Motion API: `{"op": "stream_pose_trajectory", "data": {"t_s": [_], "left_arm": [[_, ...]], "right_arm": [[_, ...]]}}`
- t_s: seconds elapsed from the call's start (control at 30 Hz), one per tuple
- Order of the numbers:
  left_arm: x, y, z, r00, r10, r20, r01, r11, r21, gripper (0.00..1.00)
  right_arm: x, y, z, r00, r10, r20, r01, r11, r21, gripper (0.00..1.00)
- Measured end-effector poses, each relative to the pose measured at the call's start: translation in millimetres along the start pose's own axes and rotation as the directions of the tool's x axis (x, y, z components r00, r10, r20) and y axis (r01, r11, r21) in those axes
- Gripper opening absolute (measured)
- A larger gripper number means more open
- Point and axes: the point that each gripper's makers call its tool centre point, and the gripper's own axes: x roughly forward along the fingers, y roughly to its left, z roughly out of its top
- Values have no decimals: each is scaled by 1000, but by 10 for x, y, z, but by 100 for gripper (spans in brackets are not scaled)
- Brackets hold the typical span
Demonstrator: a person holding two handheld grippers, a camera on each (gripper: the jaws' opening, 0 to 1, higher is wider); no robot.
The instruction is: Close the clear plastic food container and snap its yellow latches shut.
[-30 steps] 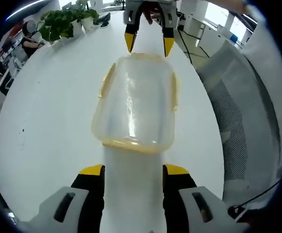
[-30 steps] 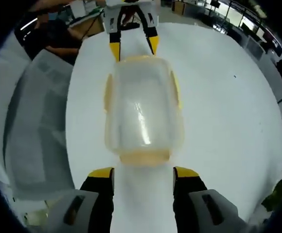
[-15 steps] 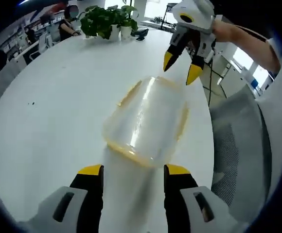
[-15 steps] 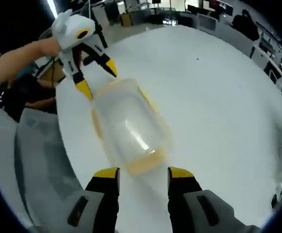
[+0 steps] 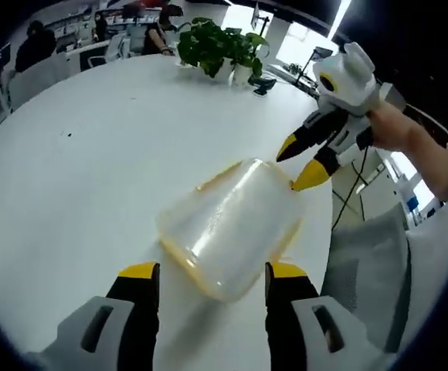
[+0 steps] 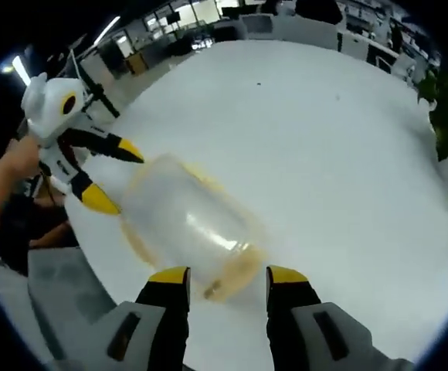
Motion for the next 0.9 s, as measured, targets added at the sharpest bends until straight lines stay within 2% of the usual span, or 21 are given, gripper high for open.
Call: {"op": "stream_pose_trajectory", "data": {"t_s": [0.07, 0.17, 0.23, 0.27, 0.3, 0.33, 0.87, 0.9], "left_arm": [[26, 4, 34, 1000, 4, 14, -3, 998, -59, 56], [68, 30, 4, 999, 30, -9, -31, 999, -44, 55], [99, -16, -15, 1000, 9, -14, -11, 994, -106, 54], [104, -15, -15, 1000, 10, -14, -12, 995, -99, 53], [115, -40, -31, 1000, 8, -23, -10, 997, -80, 49], [121, -47, -47, 999, 8, -32, -10, 998, -59, 44], [174, -84, -9, 998, 43, -39, -46, 993, -105, 41], [179, -73, -6, 999, 41, -33, -44, 993, -109, 41]], "right_arm": [[8, 4, -10, 1000, 1, -1, -1, 999, 34, 37], [53, 7, -18, 1000, 11, -3, -11, 997, 74, 35], [82, -5, -38, 1000, 9, -12, -8, 997, 76, 32], [91, -15, -43, 1000, 3, -13, -2, 997, 76, 32], [99, 21, -17, 1000, 22, 6, -22, 993, 116, 31], [95, 14, -27, 1000, 28, -1, -27, 994, 108, 30], [99, -44, -40, 999, 47, -12, -46, 991, 126, 27], [88, -51, -48, 999, 53, -13, -51, 988, 145, 27]]}}
